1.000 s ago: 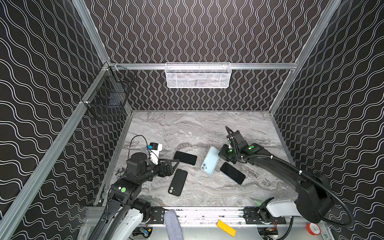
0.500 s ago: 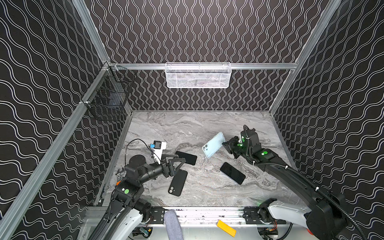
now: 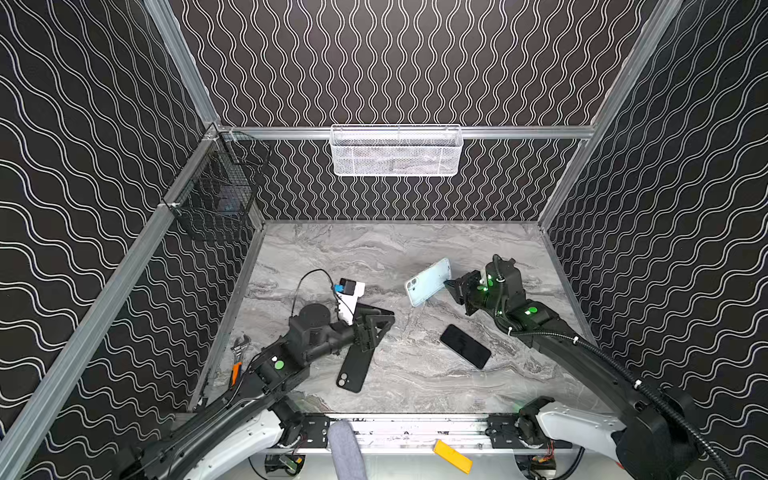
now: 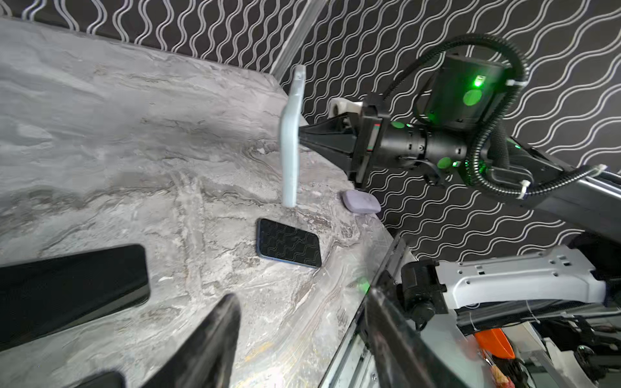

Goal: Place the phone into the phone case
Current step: 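Lift the light-blue case upright with the right gripper while the left gripper approaches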

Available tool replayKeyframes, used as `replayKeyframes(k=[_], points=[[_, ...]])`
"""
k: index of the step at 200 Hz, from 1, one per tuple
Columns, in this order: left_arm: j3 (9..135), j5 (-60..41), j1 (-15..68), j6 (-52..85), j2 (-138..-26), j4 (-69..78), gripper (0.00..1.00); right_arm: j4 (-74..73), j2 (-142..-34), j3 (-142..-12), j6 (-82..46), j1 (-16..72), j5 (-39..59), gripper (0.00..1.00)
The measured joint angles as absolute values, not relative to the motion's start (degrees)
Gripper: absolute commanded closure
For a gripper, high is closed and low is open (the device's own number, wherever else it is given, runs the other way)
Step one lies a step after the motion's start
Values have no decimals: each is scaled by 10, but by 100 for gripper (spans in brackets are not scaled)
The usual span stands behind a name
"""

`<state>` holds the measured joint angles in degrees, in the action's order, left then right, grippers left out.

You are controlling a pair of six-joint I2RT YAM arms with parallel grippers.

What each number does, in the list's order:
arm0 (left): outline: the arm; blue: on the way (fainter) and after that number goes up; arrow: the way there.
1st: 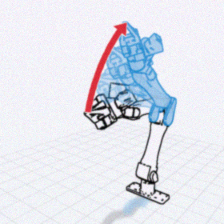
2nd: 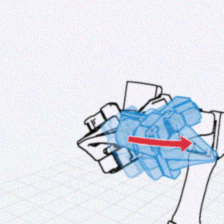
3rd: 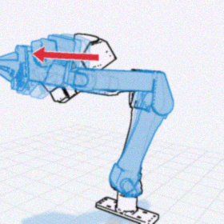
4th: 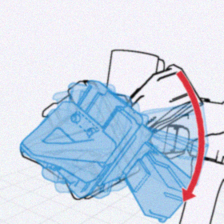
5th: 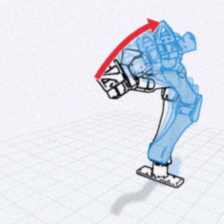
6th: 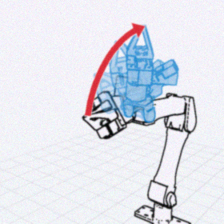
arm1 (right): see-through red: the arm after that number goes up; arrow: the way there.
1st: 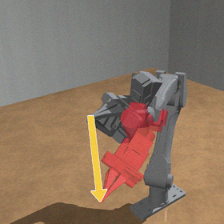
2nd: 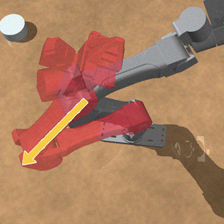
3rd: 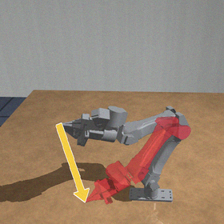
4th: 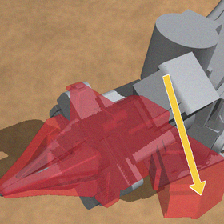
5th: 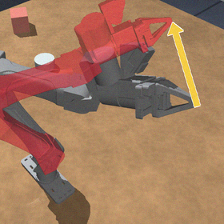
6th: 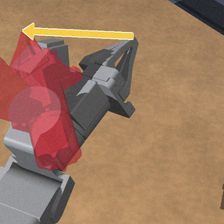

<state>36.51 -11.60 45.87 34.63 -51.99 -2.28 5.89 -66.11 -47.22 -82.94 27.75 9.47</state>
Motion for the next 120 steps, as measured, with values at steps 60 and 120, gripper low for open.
replayKeyframes(k=[60, 120], points=[[396, -46, 507, 336, -612, 32, 34, 58, -653, -469, -830, 277, 94, 99], [423, -4, 525, 327, -688, 84, 46, 57, -647, -463, -829, 277, 110, 99]])
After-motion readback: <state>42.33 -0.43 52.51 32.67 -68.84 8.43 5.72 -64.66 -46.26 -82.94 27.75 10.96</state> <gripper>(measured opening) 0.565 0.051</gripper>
